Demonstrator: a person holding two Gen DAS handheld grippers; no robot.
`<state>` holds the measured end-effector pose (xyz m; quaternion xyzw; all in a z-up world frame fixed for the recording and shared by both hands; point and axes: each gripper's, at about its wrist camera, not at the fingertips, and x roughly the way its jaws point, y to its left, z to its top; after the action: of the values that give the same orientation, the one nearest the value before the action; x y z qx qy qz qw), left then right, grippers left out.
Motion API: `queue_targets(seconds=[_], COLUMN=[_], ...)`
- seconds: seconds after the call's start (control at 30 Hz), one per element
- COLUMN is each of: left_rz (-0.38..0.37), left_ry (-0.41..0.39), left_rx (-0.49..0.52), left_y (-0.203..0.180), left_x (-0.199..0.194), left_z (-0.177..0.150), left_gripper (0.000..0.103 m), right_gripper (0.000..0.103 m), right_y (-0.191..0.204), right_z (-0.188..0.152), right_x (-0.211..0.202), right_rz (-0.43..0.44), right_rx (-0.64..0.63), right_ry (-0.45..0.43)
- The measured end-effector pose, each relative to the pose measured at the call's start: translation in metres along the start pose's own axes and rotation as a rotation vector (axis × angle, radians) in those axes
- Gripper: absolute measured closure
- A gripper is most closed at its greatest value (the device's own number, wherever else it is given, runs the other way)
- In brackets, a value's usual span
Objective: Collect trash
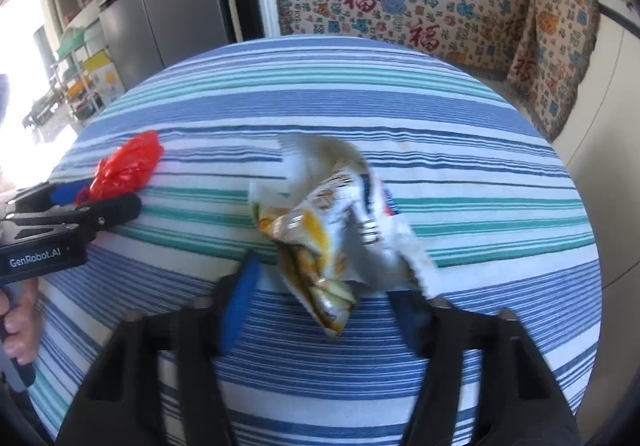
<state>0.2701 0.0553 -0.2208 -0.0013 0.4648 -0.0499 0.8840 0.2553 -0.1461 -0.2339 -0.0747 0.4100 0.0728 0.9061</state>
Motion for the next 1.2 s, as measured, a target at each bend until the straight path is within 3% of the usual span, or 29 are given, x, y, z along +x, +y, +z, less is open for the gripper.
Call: queue_targets(seconds=[0.13, 0.23, 0.43, 1.2], left_rz=[0.031, 0.034, 0.030, 0.027], left_ry=[-0.012, -0.012, -0.011, -0.012], left_rx=[0.026, 0.025, 0.024, 0.024], left_y=[-0.001, 0.000, 0.004, 0.006], left_x=[0.004, 0.003, 0.004, 0.005], left_z=[-0.003, -0.004, -0.002, -0.003], left_gripper=[0.011, 0.011, 0.010, 0.010], right_gripper=[0.014, 0.005, 0.002, 0.001], right_y=[-0.003, 0.001, 0.002, 0.003], right_z=[-0.001, -0.002, -0.002, -0.002], right_x=[0.003, 0.005, 0.008, 0.009], right_rz=[-0.003, -0.014, -0.017, -0.016], right_rx=[0.012, -0.007, -0.018, -0.014], right_ry=[0.014, 0.031, 0.044, 0.045])
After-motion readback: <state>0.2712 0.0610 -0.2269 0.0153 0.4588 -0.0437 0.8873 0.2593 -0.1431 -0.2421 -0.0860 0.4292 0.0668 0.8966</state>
